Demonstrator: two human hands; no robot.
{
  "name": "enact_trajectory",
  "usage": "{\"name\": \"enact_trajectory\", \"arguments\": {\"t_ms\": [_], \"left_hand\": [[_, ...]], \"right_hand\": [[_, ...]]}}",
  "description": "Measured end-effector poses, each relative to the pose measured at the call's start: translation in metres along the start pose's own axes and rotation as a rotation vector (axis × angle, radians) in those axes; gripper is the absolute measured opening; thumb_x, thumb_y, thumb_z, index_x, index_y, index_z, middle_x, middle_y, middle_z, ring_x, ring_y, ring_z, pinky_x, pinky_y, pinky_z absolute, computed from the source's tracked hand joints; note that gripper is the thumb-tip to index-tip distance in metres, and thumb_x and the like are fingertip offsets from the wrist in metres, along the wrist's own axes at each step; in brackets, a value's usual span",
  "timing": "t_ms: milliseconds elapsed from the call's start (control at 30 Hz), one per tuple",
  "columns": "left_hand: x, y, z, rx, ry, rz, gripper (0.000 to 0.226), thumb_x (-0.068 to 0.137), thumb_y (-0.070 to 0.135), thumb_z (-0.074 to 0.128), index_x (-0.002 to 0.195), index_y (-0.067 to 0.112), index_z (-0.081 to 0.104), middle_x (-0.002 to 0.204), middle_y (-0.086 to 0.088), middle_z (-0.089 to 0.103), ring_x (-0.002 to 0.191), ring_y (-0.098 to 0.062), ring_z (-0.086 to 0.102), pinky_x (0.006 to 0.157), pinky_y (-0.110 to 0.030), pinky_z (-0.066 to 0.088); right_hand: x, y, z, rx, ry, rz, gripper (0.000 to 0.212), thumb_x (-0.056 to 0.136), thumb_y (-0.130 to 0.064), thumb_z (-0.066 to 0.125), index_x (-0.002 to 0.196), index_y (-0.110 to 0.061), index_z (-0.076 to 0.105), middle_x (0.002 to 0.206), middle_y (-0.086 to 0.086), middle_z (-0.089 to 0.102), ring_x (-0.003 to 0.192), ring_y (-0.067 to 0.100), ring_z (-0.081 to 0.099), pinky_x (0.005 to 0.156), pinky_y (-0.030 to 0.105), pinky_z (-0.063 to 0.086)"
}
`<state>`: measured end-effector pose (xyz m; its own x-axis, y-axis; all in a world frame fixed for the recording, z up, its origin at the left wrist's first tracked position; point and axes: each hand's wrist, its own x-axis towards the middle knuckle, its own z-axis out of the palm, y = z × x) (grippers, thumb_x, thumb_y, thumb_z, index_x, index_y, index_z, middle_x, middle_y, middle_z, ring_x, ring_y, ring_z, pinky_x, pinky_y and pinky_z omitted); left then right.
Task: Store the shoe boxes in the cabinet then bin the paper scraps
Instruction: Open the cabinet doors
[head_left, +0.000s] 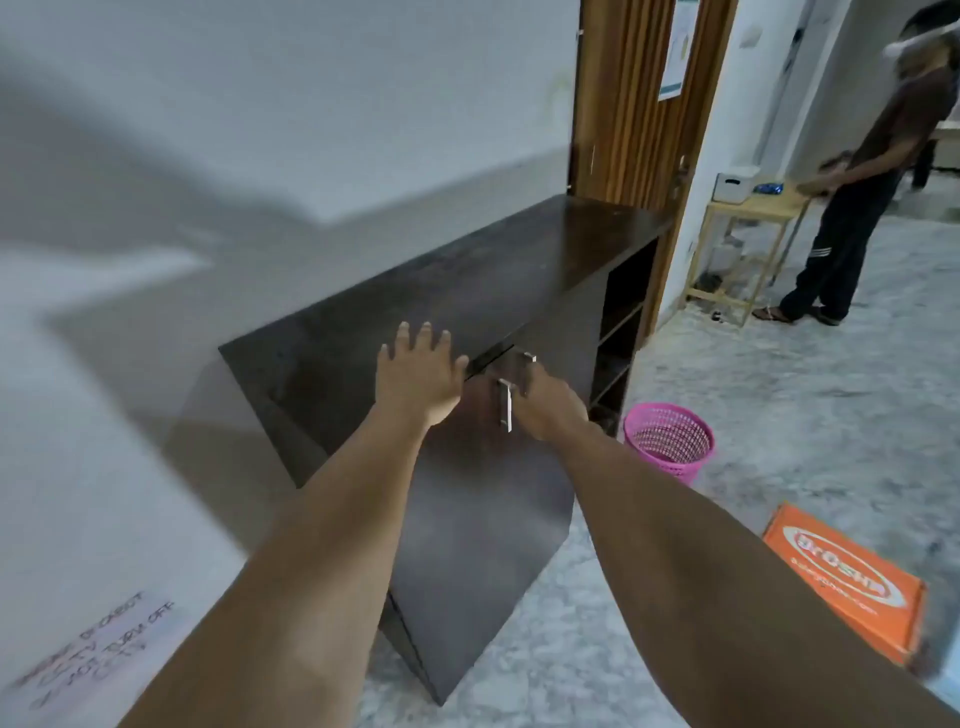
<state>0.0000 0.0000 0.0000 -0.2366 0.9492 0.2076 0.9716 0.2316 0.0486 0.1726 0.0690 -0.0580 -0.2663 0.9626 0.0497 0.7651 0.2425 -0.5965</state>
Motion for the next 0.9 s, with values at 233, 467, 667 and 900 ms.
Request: {"name": "enact_trajectory", "arguments": {"t_ms": [233, 467, 667, 900], "left_hand": [[0.034, 0.002, 0.034, -0.041, -0.077, -0.038, 0.064, 0.103, 0.055, 0.015, 0.159, 0.027, 0.023, 0.168, -0.001, 0.018, 0.155, -0.03, 0.012, 0.121, -0.063, 0.009], [0.034, 0.0, 0.033, -0.042, -0.093, -0.039, 0.064, 0.103, 0.056, 0.013, 0.16, 0.027, 0.018, 0.169, -0.001, 0.014, 0.156, -0.028, 0.008, 0.123, -0.06, 0.007], [0.004, 0.006, 0.024, -0.043, -0.123, -0.034, 0.067, 0.103, 0.057, 0.017, 0.161, 0.022, 0.013, 0.17, -0.004, 0.01, 0.156, -0.031, 0.005, 0.124, -0.057, 0.006], [-0.08, 0.007, 0.009, -0.011, -0.109, 0.017, 0.066, 0.105, 0.054, 0.02, 0.16, 0.018, 0.021, 0.169, -0.006, 0.011, 0.156, -0.031, 0.007, 0.124, -0.057, 0.01]], "right_hand": [[0.035, 0.006, 0.056, 0.337, 0.032, 0.059, 0.055, 0.101, -0.041, 0.038, 0.152, -0.04, 0.018, 0.116, 0.016, 0.072, 0.097, 0.043, 0.069, 0.084, 0.047, 0.056], [0.027, 0.018, 0.059, 0.478, -0.022, 0.047, 0.045, 0.103, -0.044, 0.036, 0.145, -0.05, 0.023, 0.127, 0.0, 0.07, 0.103, 0.028, 0.069, 0.09, 0.048, 0.057], [-0.025, 0.042, 0.043, 0.562, 0.075, 0.157, 0.052, 0.105, -0.038, 0.042, 0.154, -0.034, 0.024, 0.133, 0.009, 0.063, 0.117, 0.035, 0.062, 0.09, 0.035, 0.042], [-0.142, 0.07, 0.03, 0.537, 0.276, 0.216, 0.052, 0.098, -0.053, 0.047, 0.146, -0.043, 0.029, 0.11, 0.008, 0.073, 0.098, 0.036, 0.07, 0.086, 0.05, 0.057]]}}
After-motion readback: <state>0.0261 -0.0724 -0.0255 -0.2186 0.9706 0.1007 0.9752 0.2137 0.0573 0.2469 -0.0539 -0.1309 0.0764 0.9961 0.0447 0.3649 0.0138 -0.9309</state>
